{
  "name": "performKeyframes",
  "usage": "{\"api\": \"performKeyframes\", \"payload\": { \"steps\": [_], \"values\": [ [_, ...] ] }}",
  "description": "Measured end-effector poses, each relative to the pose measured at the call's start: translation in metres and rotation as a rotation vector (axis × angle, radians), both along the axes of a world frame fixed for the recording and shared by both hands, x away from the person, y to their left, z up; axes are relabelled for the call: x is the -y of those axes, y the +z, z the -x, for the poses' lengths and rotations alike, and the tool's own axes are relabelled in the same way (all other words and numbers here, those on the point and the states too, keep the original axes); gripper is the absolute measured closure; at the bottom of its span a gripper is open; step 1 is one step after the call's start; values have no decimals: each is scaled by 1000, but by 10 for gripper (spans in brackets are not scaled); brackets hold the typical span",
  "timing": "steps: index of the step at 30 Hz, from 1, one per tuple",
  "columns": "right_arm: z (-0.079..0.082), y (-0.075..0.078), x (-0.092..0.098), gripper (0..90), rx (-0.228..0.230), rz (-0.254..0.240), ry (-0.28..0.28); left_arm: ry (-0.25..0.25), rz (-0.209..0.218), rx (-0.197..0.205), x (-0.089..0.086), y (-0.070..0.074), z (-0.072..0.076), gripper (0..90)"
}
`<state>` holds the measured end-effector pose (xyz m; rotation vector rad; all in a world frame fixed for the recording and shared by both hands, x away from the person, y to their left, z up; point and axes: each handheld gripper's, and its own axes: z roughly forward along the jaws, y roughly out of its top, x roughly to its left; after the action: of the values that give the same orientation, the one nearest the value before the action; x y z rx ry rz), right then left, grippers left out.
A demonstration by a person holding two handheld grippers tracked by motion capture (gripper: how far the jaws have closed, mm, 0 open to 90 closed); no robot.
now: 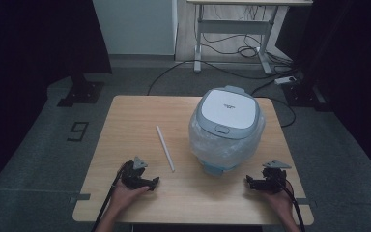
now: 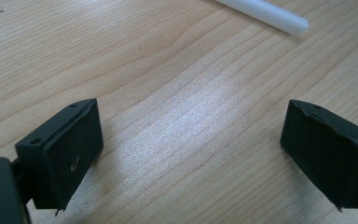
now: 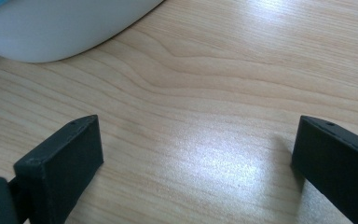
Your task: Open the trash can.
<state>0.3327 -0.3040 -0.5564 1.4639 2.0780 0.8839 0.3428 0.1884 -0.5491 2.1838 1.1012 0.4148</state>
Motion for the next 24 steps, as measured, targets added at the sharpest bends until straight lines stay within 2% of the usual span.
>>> {"api": "performKeyframes", "payload": {
  "steps": [11, 16, 19, 24],
  "values": [
    [0, 0, 0, 29, 3, 1, -2, -2, -1, -1, 0, 0, -1, 45],
    [2, 1, 1, 76, 13, -4, -5, -2, -1, -1, 0, 0, -1, 45],
    [4, 1, 3, 148, 30, -10, -18, -3, -1, -1, 0, 0, -1, 44],
    [5, 2, 6, 204, 36, -15, -31, -5, -2, -1, 0, 0, -1, 43]
  ]
}}
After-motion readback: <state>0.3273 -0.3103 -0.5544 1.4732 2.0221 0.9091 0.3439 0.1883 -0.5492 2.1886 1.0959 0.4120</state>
